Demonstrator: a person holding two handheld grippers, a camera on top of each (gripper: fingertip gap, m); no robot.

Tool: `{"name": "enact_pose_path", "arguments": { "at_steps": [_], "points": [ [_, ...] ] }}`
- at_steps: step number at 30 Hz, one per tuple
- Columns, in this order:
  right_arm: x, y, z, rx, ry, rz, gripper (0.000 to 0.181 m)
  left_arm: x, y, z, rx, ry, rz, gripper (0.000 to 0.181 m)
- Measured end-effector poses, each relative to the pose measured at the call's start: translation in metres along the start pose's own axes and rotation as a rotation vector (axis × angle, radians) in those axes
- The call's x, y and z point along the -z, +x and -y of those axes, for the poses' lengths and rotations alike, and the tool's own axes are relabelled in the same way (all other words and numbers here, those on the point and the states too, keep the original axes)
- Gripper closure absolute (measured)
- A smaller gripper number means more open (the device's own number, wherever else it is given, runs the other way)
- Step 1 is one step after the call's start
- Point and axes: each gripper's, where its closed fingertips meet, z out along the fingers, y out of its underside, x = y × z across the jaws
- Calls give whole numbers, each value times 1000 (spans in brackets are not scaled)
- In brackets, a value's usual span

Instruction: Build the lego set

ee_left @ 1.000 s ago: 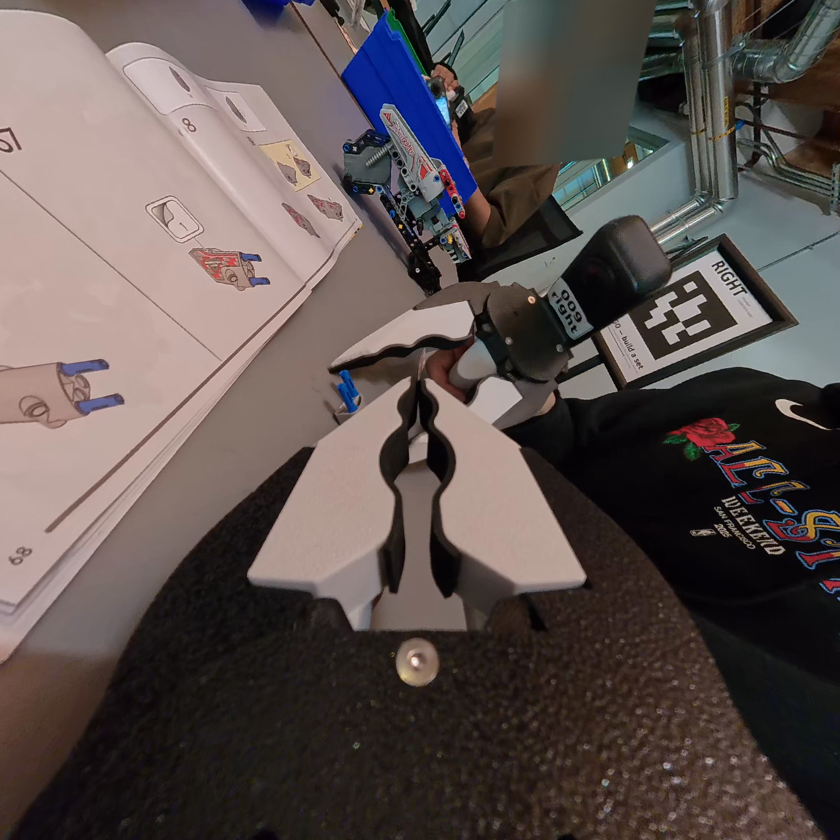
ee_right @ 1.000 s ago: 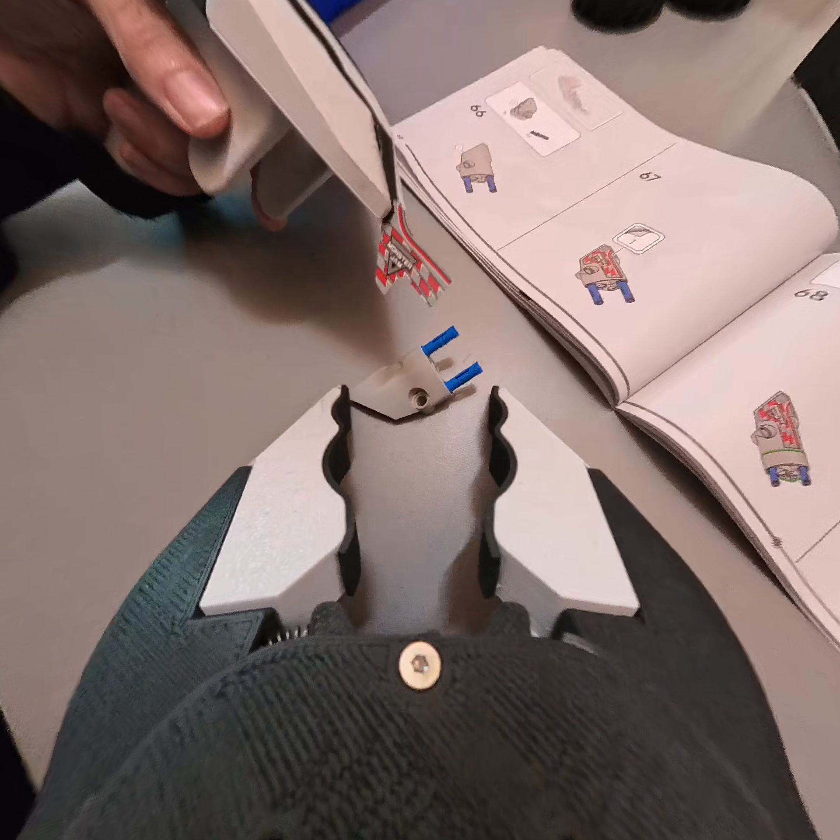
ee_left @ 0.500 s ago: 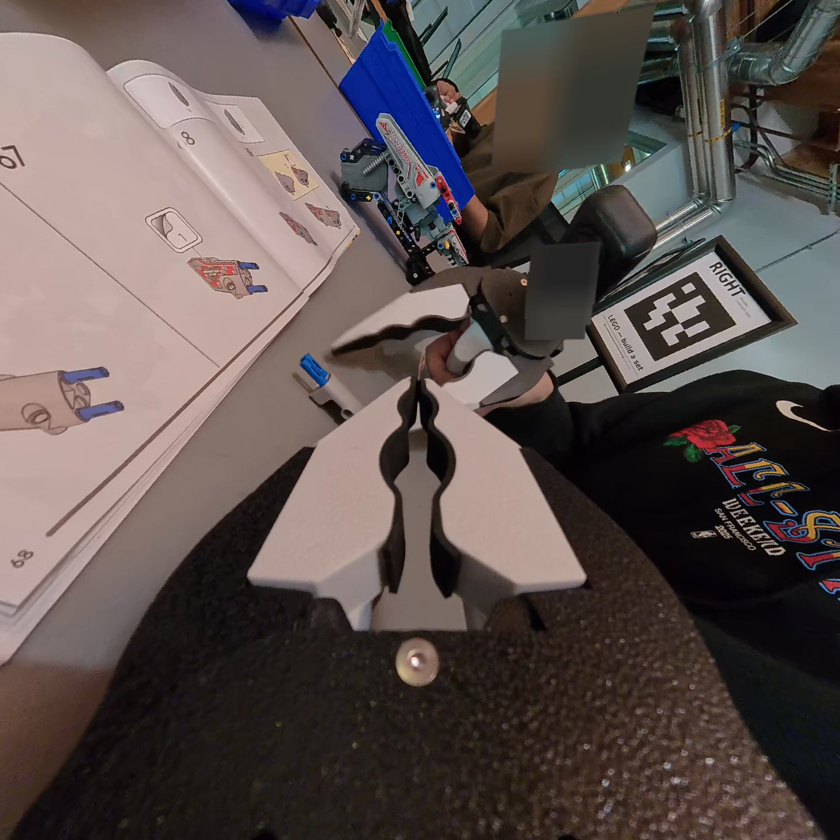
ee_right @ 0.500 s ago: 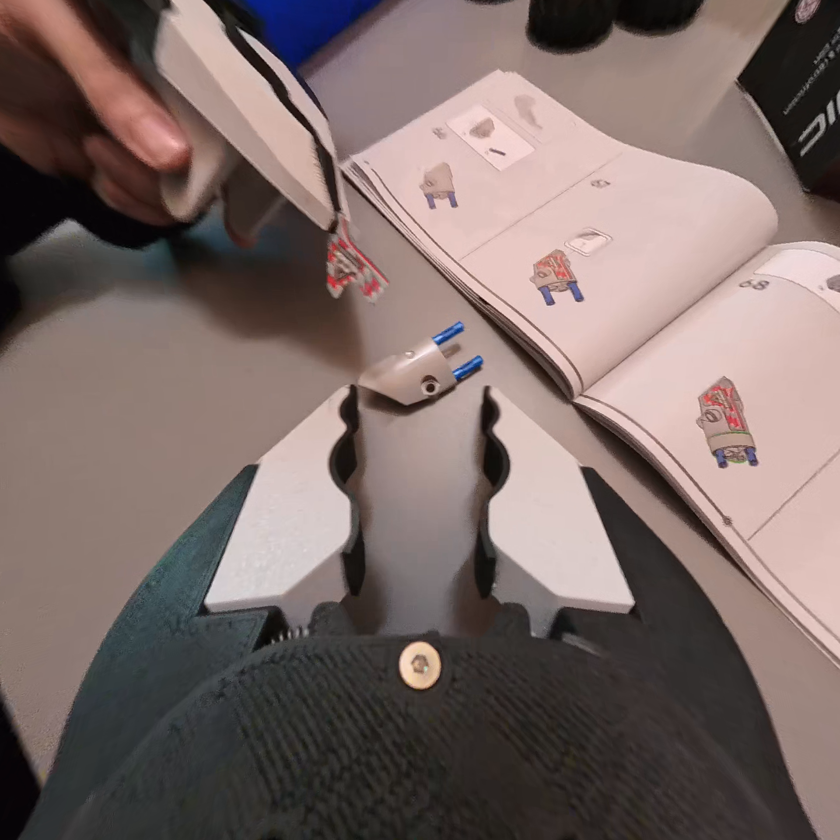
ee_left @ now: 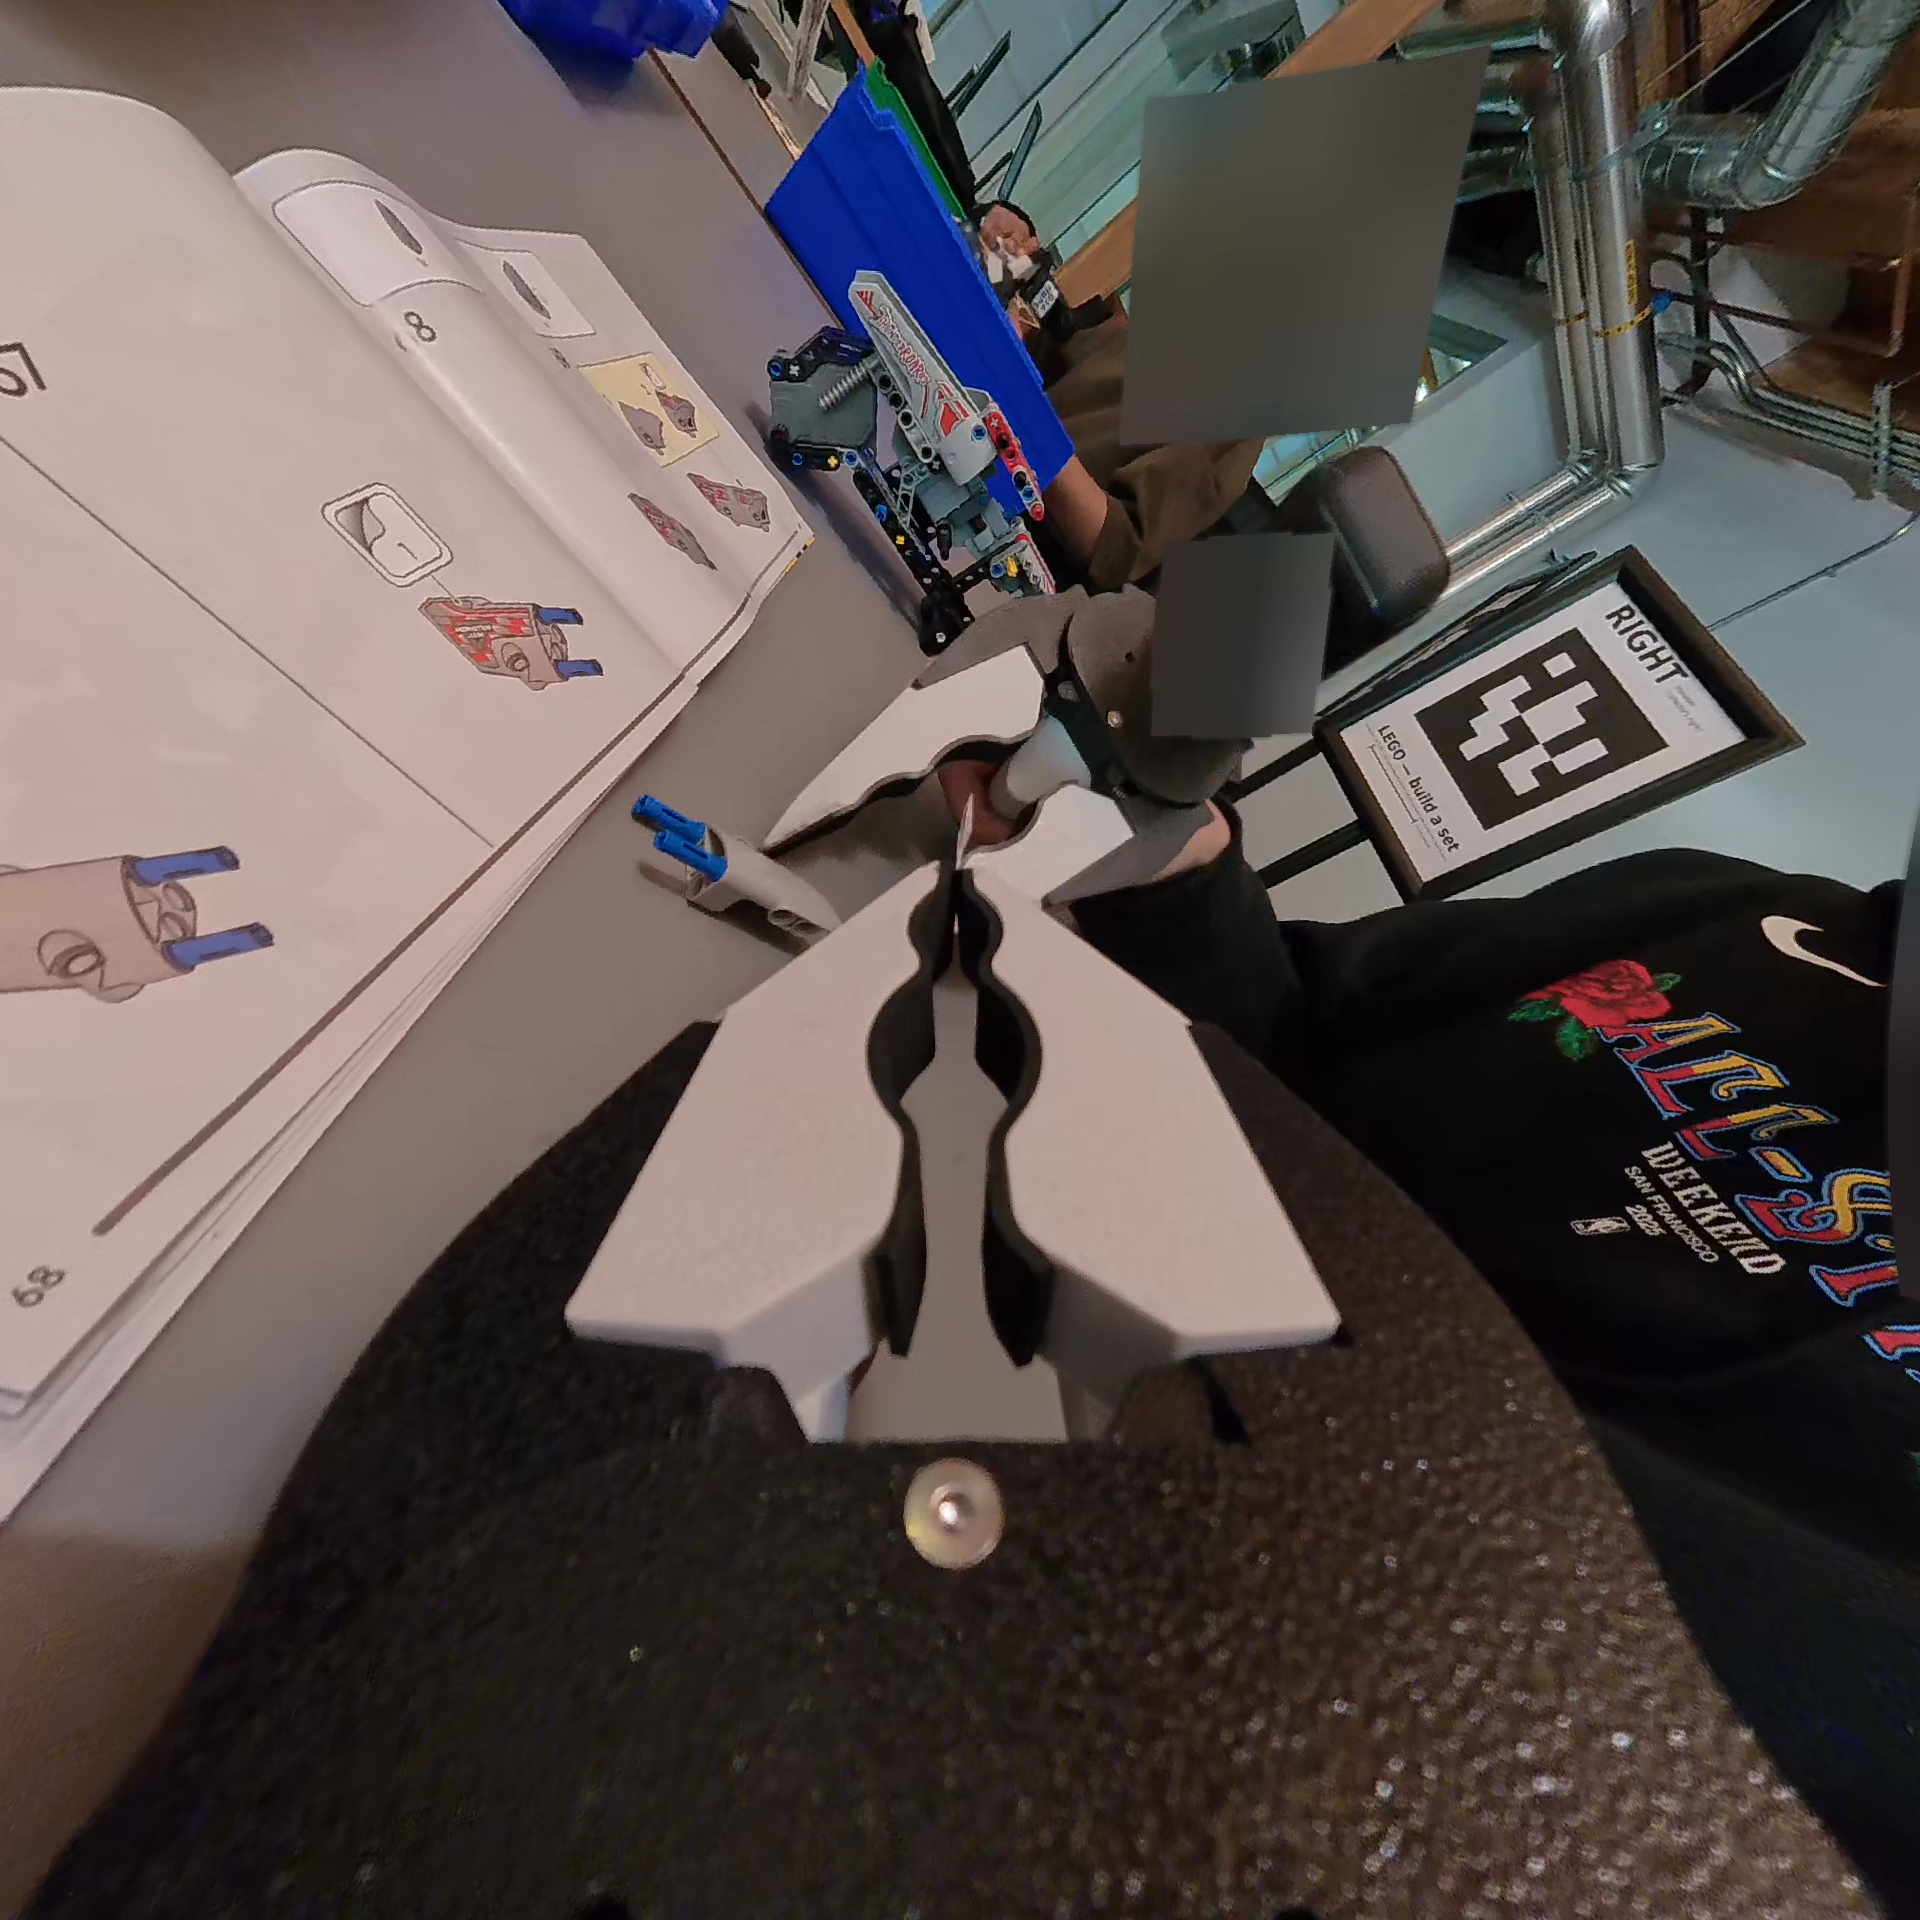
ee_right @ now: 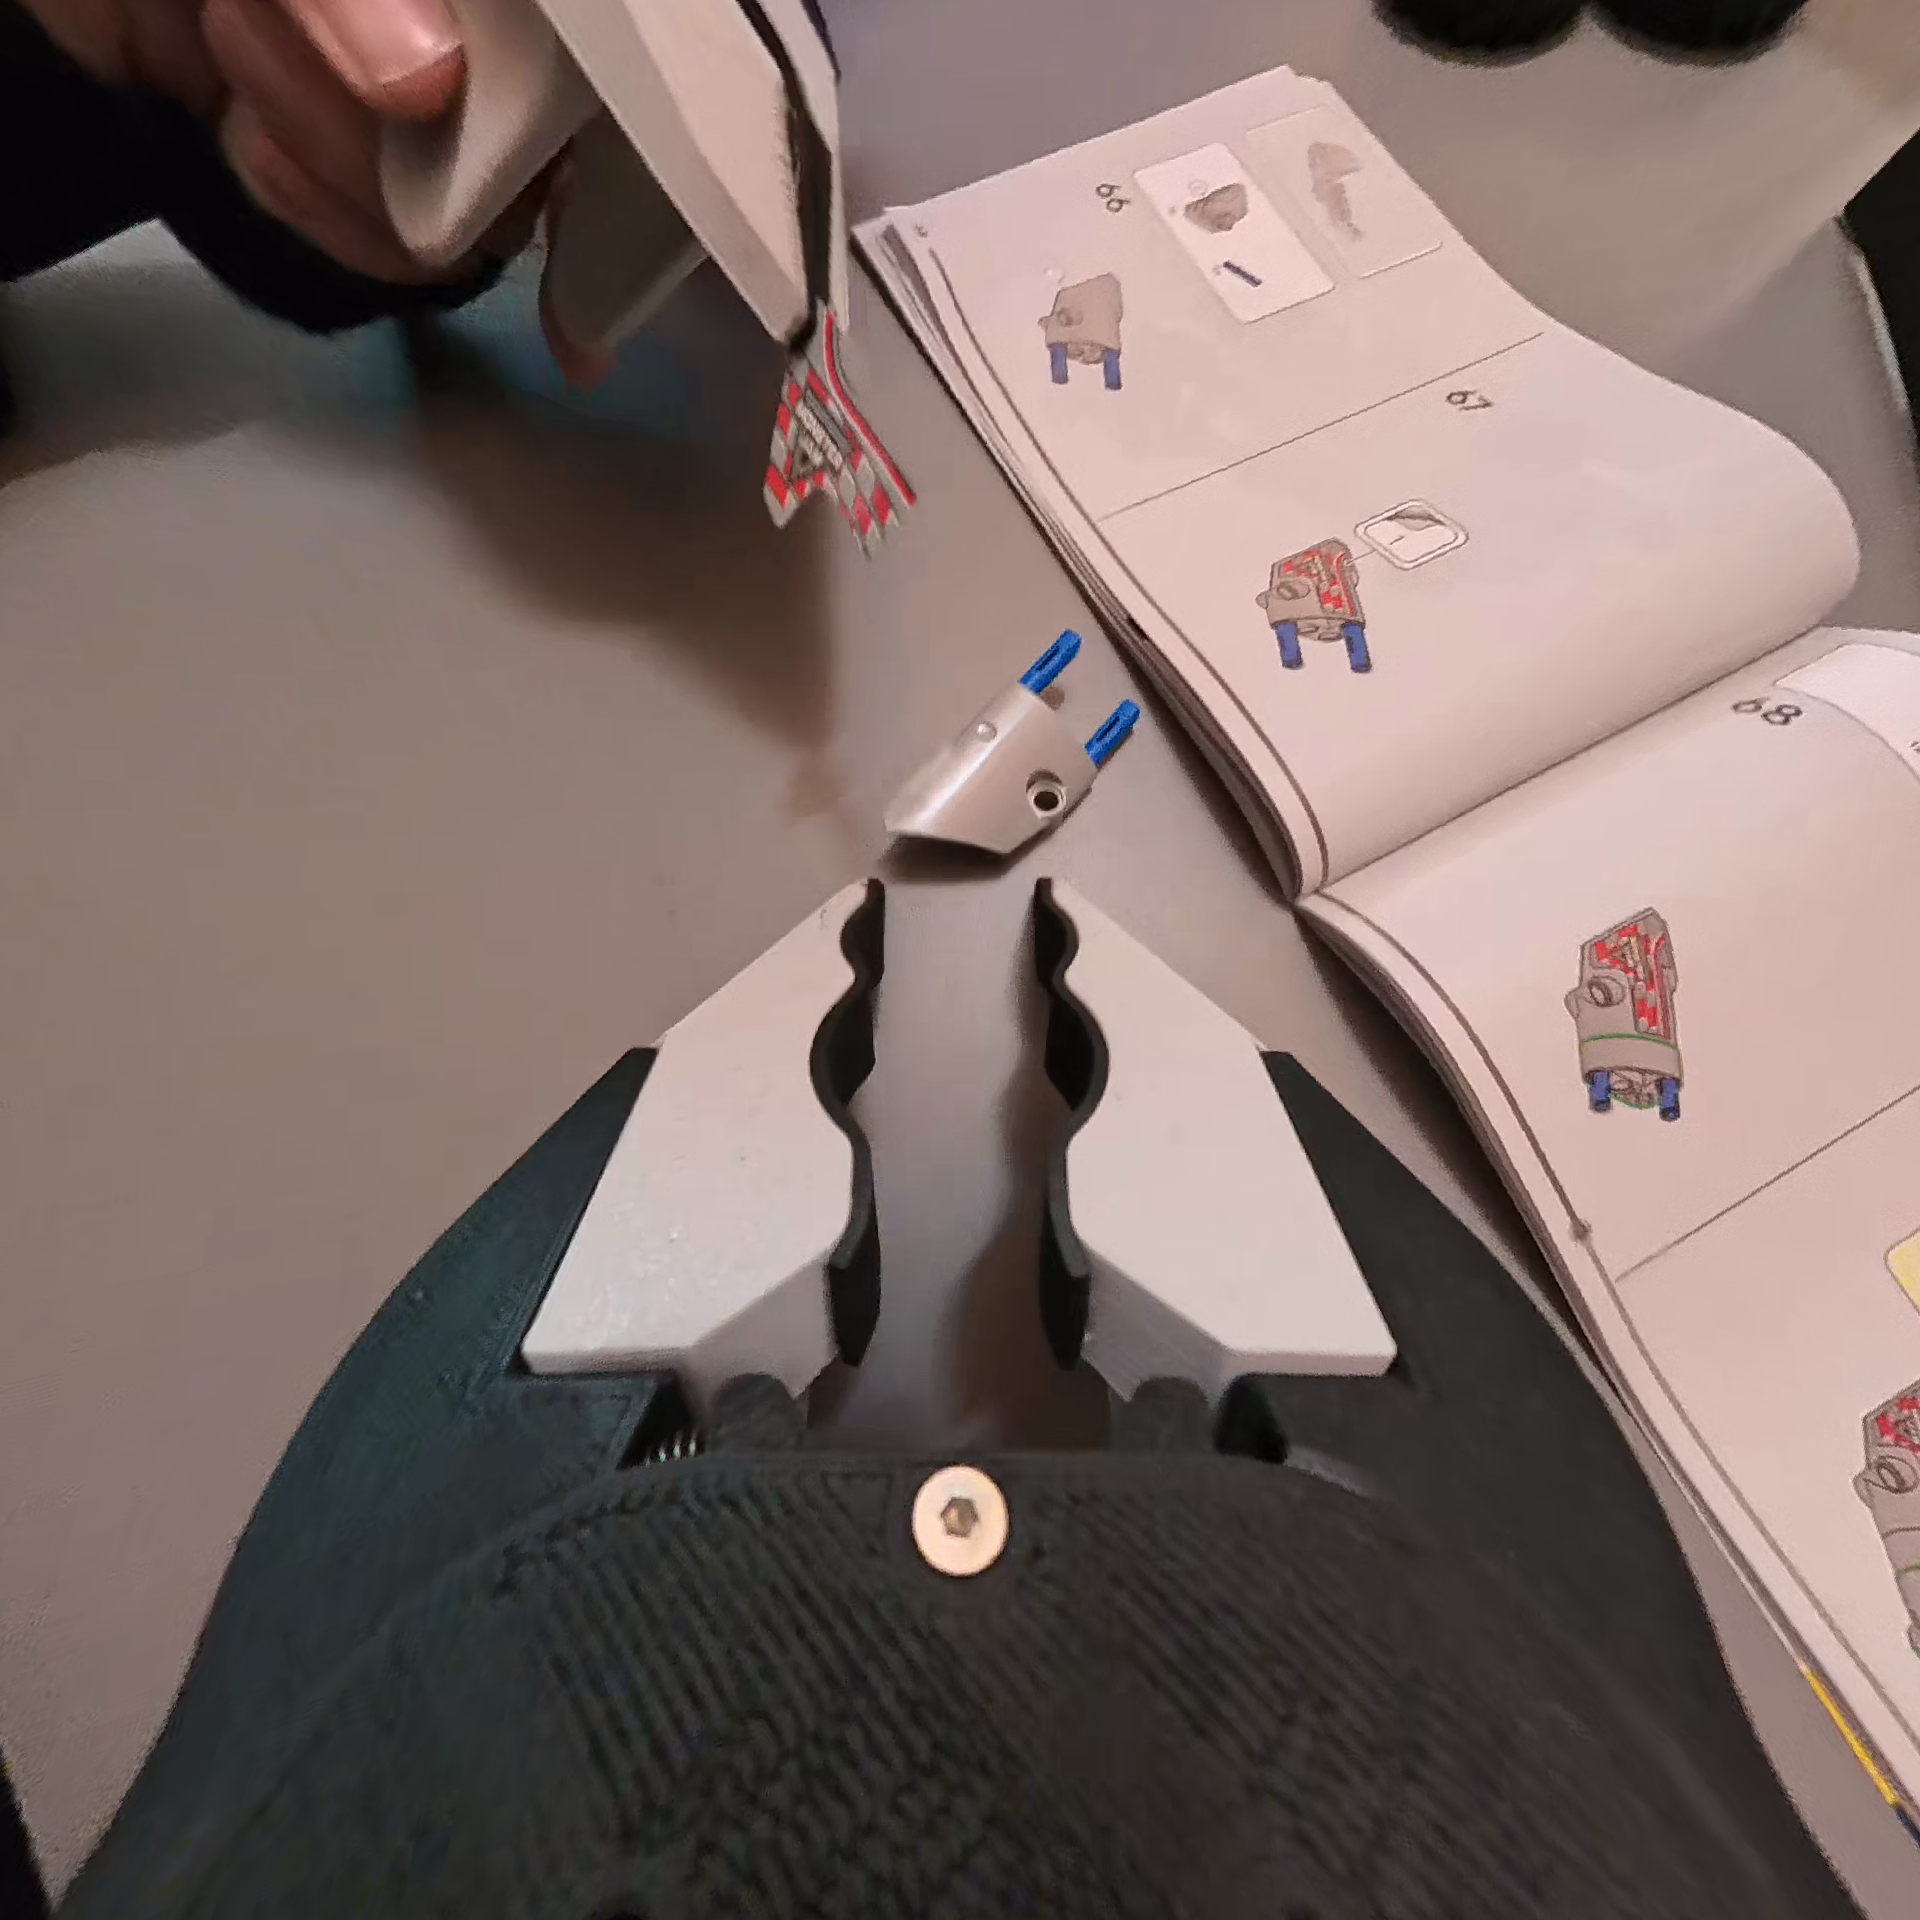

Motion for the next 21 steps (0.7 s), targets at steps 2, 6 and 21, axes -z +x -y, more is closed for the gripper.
{"name": "enact_pose_path", "arguments": {
  "at_steps": [2, 6, 21],
  "points": [
    [6, 2, -3, -53, 6, 25, 147, 0, 0, 0, -1, 1, 0, 181],
    [11, 3, 23, -300, 176, 74, 126, 1, 1, 1, -5, 5, -2, 181],
    [-15, 10, 13, -105, 21, -132, 131, 1, 3, 2, -9, 11, -9, 181]
  ]
}}
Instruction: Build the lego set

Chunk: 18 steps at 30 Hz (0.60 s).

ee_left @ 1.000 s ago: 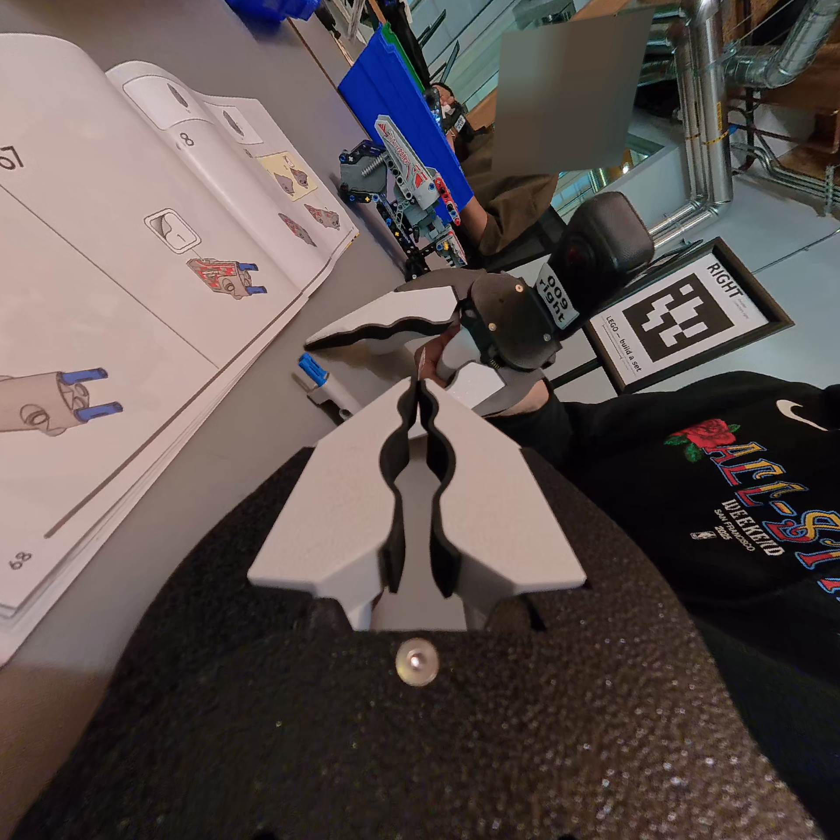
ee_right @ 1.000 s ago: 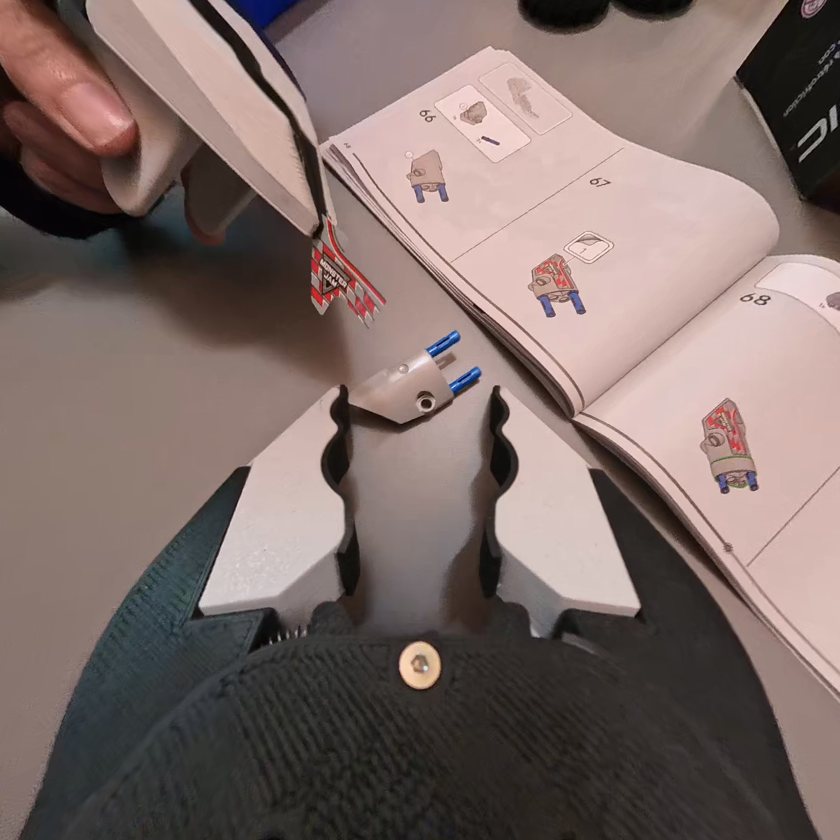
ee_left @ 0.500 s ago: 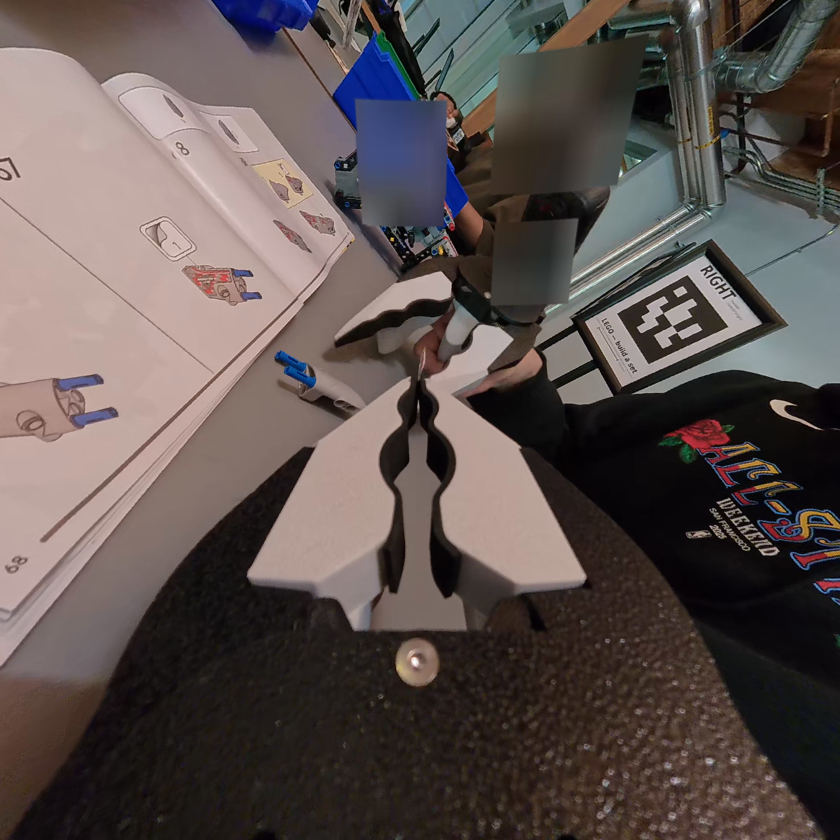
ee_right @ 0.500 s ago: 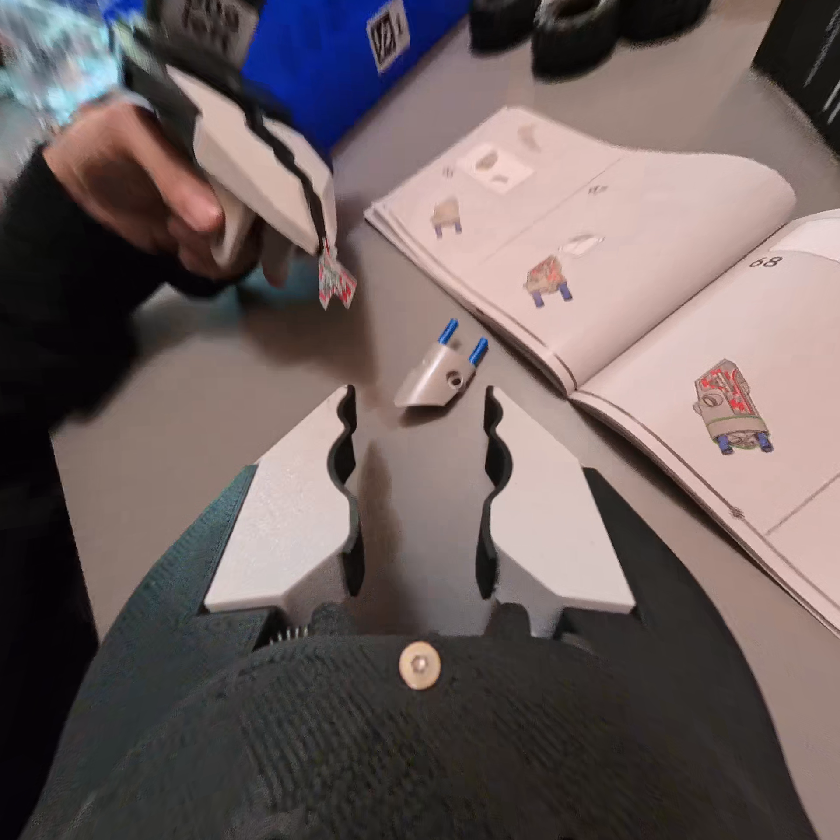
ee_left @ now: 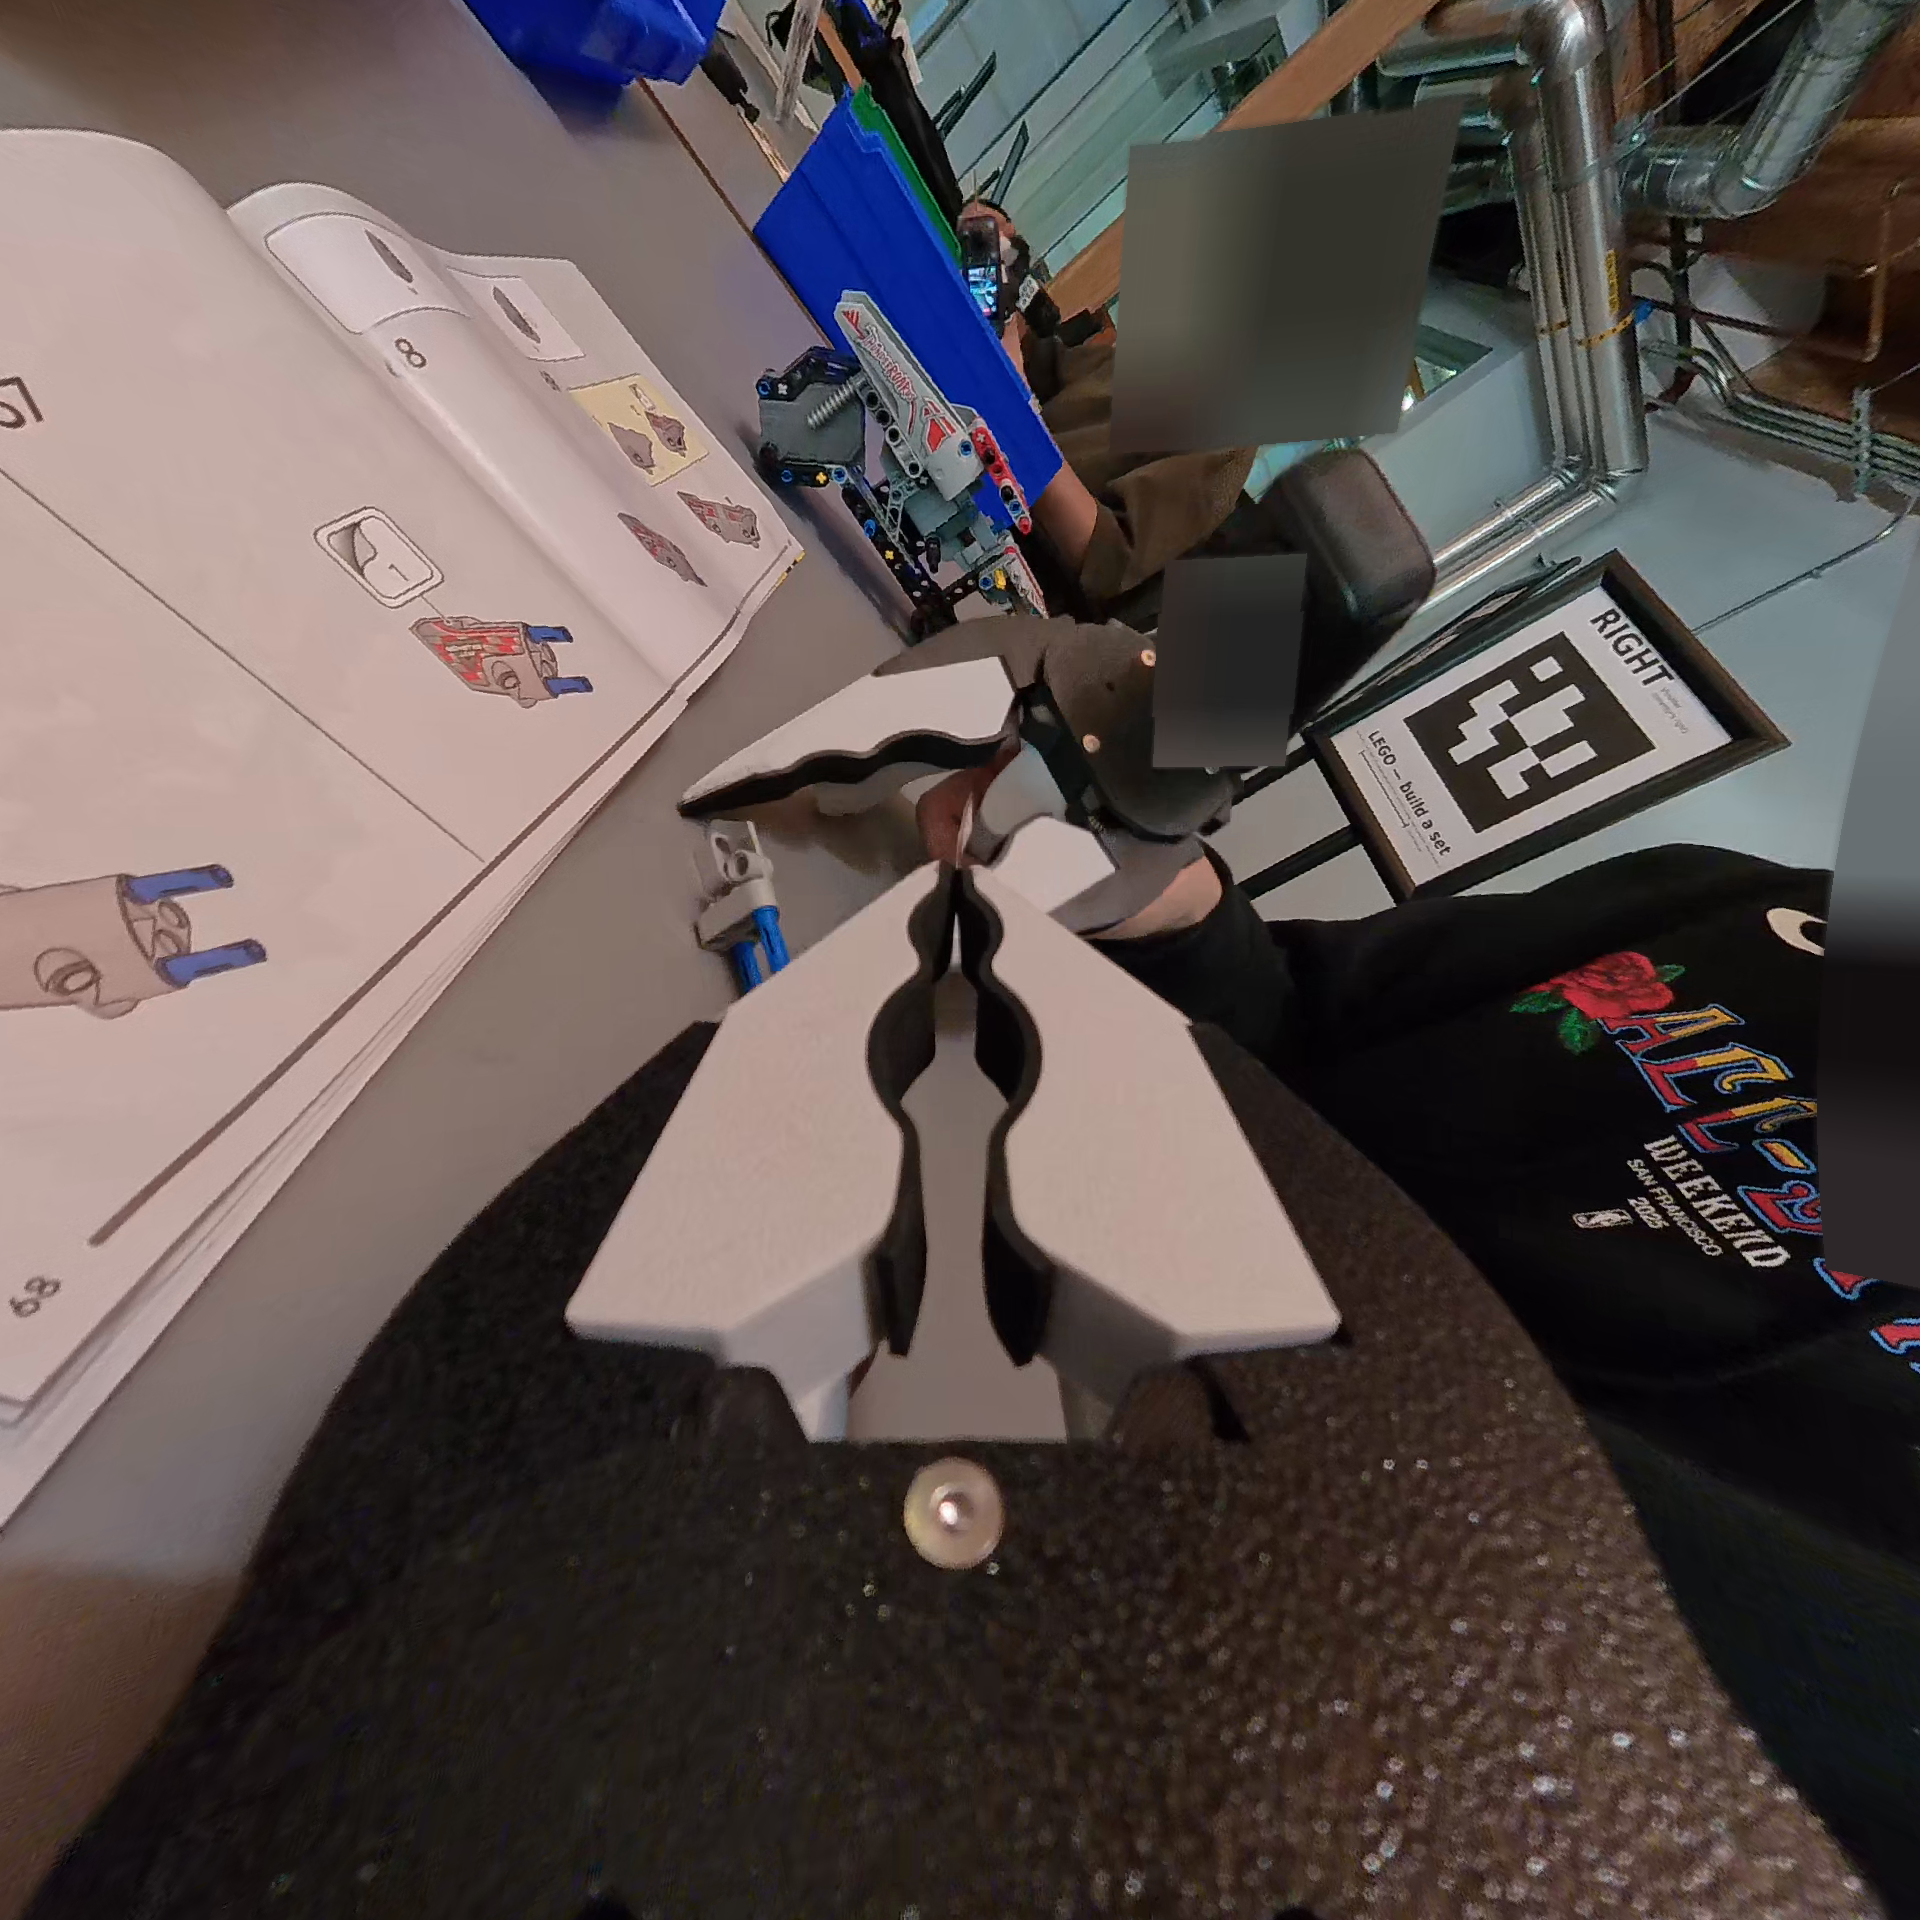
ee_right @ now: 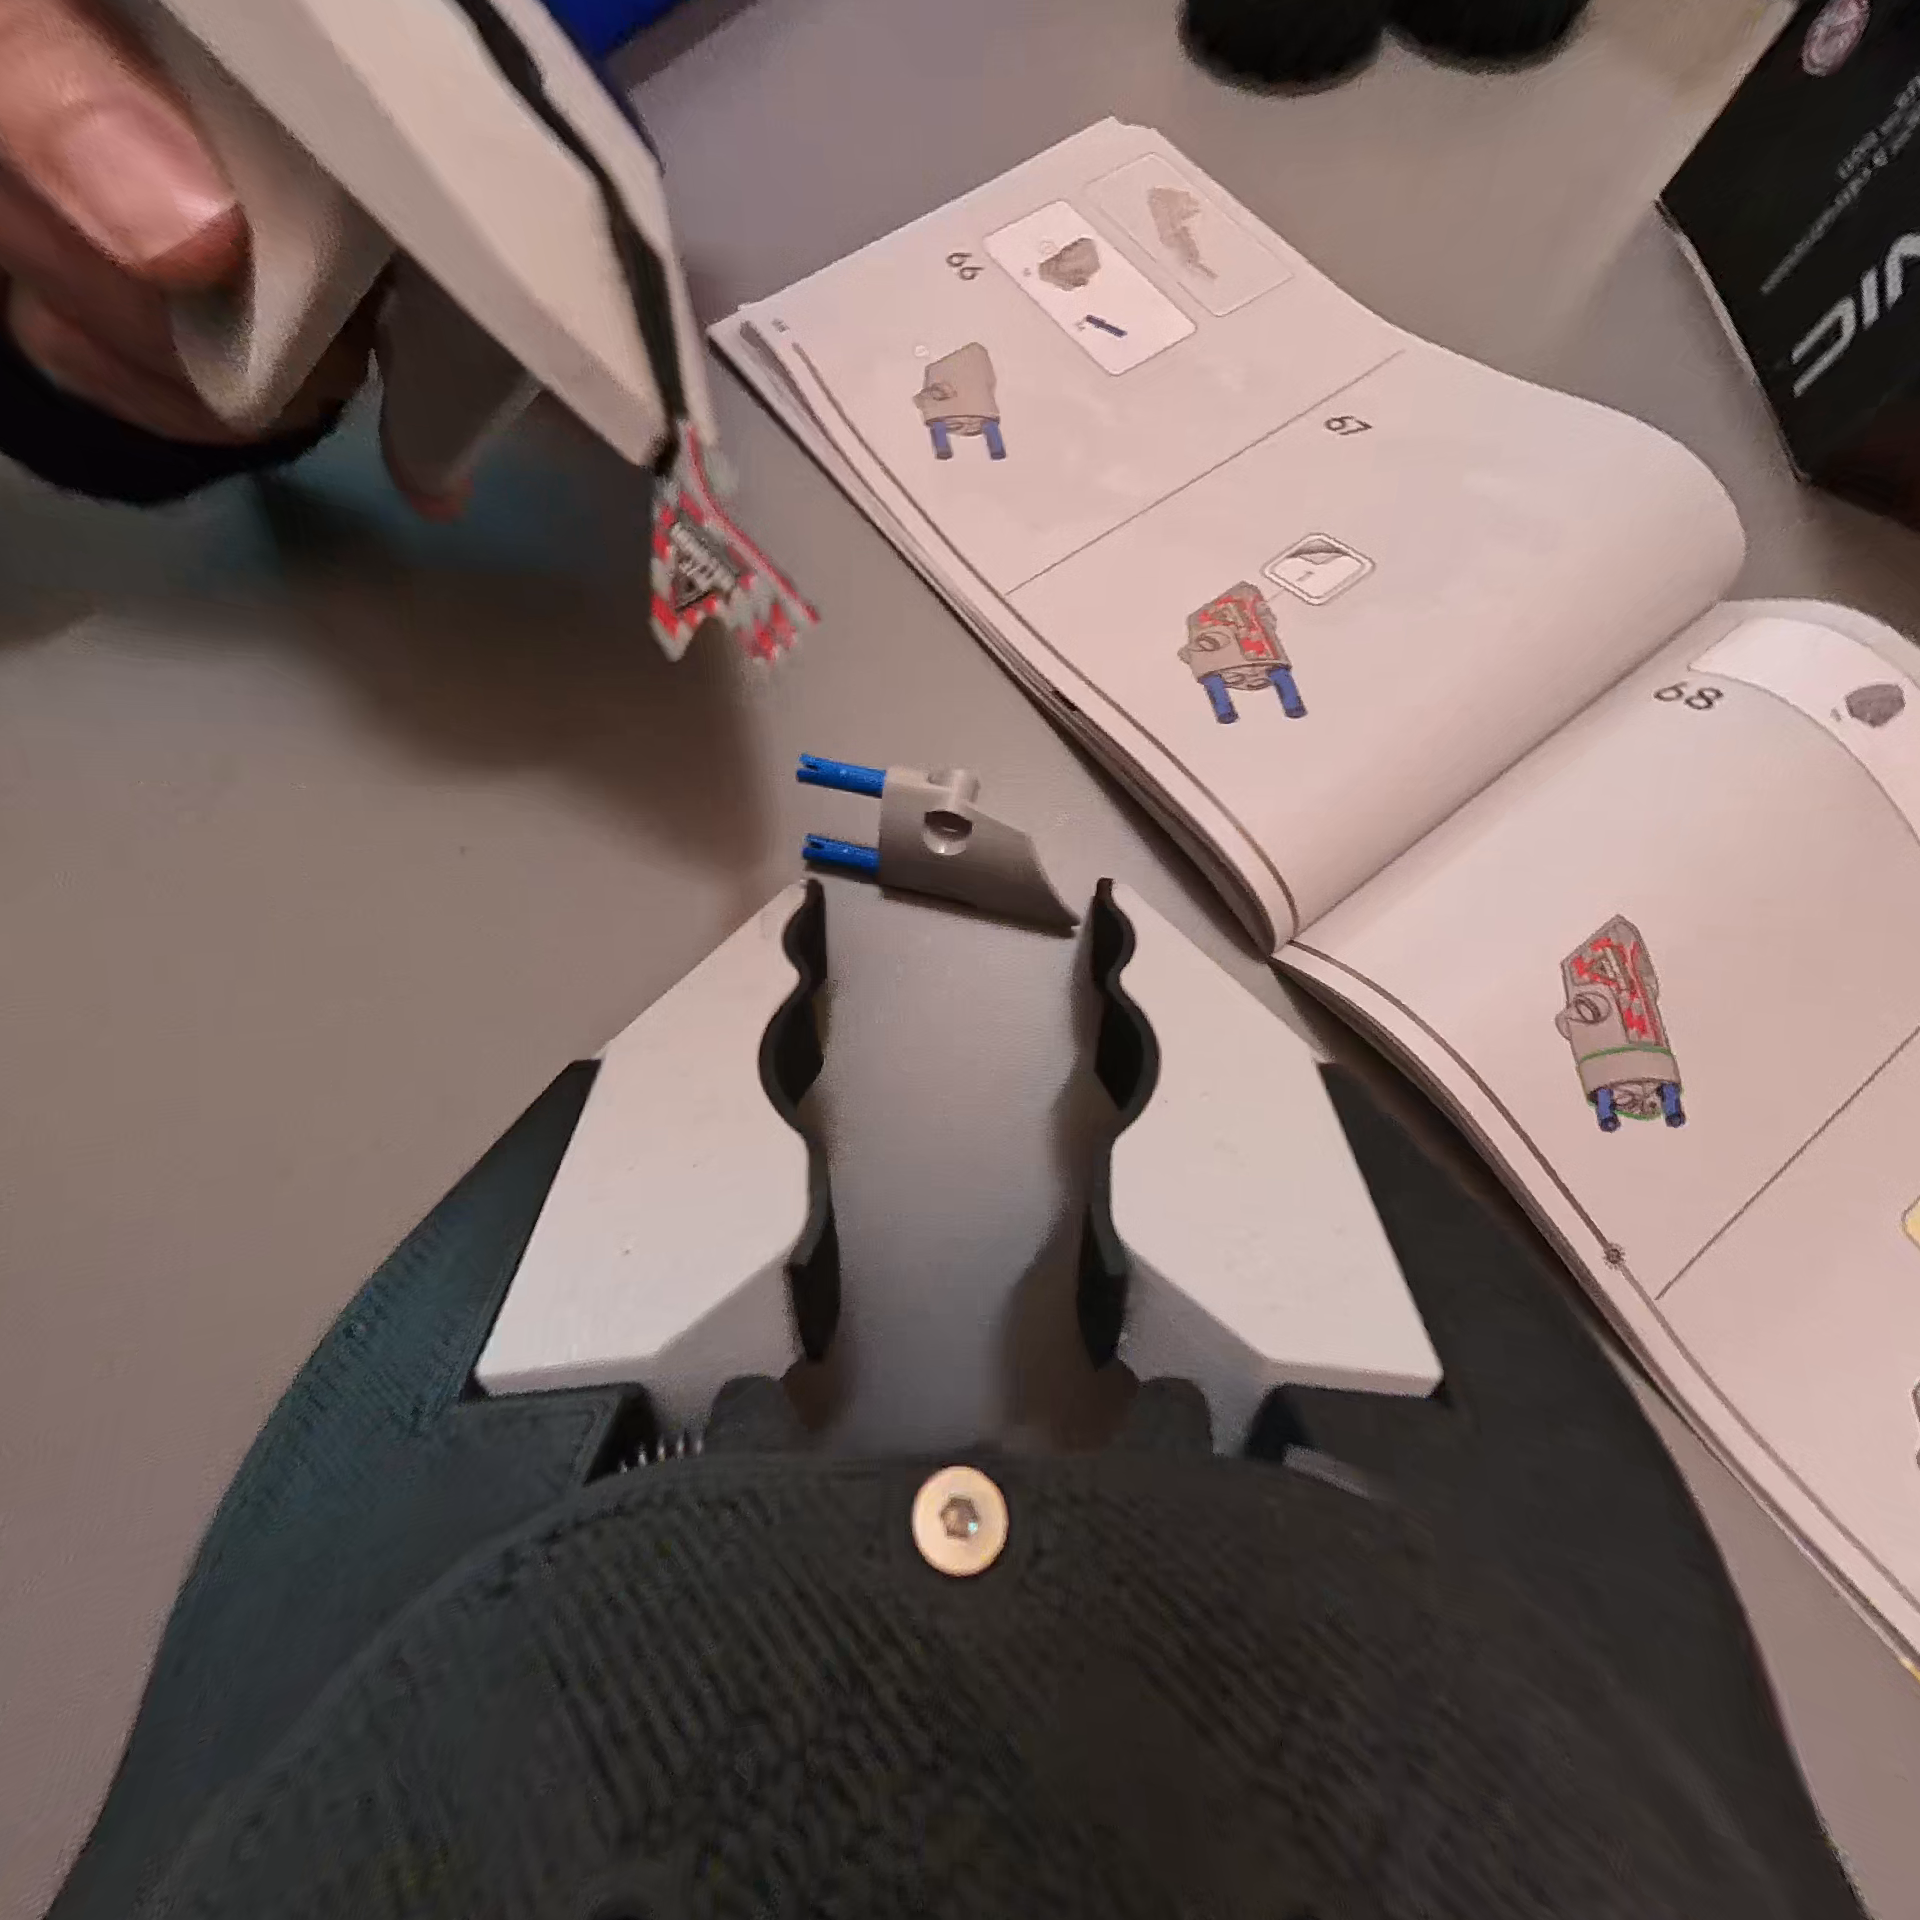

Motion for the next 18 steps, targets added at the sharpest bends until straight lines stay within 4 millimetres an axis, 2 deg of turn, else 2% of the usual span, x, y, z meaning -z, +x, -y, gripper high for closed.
{"name": "enact_pose_path", "arguments": {
  "at_steps": [4, 7, 9, 11, 18],
  "points": [
    [1, -12, 2, 164, 14, 69, 128, 1, 0, 0, -2, 2, 2, 181],
    [6, -3, 12, 457, 107, 17, 136, 2, 0, 1, -3, 7, 2, 181],
    [7, 1, 12, 567, 117, 31, 137, 2, 0, 2, -6, 10, 6, 181],
    [6, 1, 9, 564, 104, 100, 135, 3, -1, 3, -7, 14, 9, 181],
    [3, -2, 3, 572, 78, 301, 156, 3, -3, 3, -6, 16, 17, 181]
  ]
}}
